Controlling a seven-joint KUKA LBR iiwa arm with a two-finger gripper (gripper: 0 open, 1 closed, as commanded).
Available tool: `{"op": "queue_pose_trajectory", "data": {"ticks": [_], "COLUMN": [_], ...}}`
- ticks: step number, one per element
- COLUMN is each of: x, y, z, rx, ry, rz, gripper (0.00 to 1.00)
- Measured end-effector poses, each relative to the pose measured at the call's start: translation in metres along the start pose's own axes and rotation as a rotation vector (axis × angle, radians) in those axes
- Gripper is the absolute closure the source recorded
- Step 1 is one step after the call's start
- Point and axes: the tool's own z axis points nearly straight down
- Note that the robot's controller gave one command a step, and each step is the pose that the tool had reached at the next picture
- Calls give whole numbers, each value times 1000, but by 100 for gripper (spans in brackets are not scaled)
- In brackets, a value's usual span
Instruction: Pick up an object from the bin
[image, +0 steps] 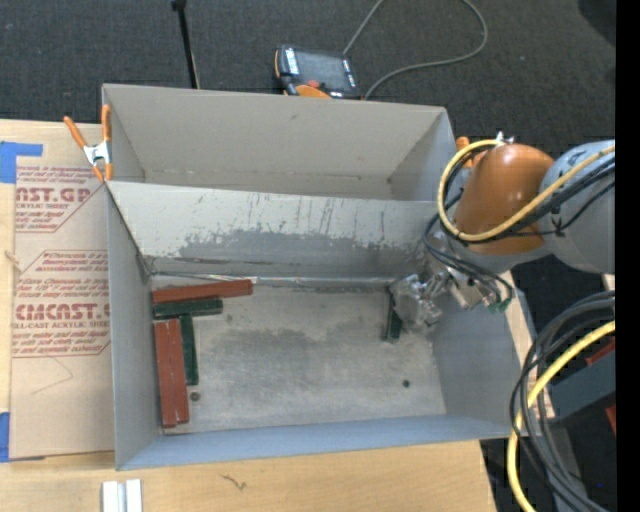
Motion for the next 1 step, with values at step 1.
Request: {"op": "queue_pose_trajectory", "data": {"ticks": [1], "x": [2], "y": [1], "z": [2], "rx": [-3], "ry": [6], "rz": [0], "gripper": [0]}}
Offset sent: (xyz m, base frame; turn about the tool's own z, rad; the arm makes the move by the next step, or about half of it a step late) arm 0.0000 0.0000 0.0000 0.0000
